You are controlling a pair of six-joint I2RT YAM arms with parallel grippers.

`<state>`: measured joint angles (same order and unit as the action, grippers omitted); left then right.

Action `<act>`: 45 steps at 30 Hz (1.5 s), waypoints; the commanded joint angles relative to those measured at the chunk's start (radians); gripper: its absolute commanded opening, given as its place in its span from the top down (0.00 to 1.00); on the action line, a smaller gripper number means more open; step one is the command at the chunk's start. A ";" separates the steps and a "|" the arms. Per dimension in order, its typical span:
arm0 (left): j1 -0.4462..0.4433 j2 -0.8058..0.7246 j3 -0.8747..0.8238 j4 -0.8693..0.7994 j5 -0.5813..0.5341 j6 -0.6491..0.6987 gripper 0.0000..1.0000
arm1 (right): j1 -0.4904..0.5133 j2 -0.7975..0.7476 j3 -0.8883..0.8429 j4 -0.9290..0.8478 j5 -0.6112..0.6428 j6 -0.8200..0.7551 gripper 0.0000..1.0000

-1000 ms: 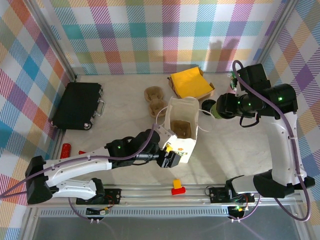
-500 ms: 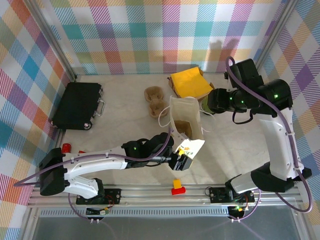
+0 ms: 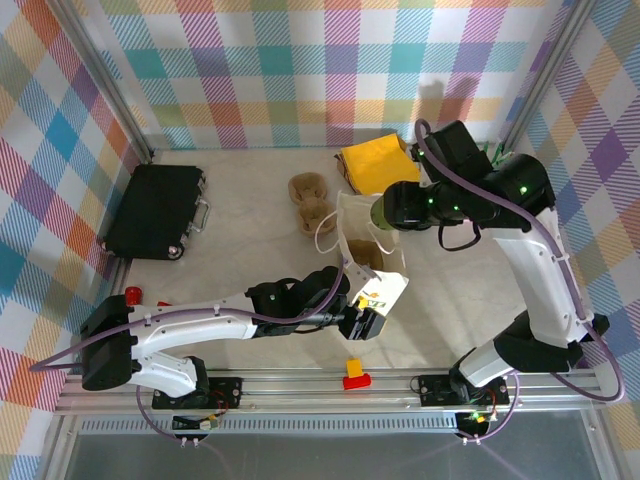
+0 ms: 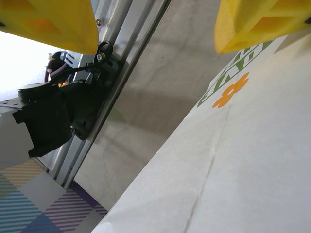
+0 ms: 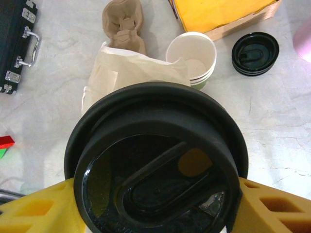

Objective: Pack the takeout coffee

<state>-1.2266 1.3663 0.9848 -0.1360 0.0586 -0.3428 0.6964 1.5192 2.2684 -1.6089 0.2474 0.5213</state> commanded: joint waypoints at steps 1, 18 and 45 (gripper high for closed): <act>-0.008 -0.007 0.003 -0.013 -0.026 0.026 0.36 | 0.020 0.009 0.039 -0.174 0.017 0.028 0.41; -0.008 -0.022 -0.020 -0.024 -0.042 0.025 0.36 | 0.106 0.077 0.174 -0.162 0.026 0.035 0.43; -0.008 -0.057 -0.051 -0.013 -0.054 0.017 0.36 | 0.260 0.199 0.200 -0.175 0.093 0.102 0.43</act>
<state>-1.2274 1.3441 0.9508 -0.1513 0.0170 -0.3313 0.9497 1.7168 2.4466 -1.6085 0.3153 0.5968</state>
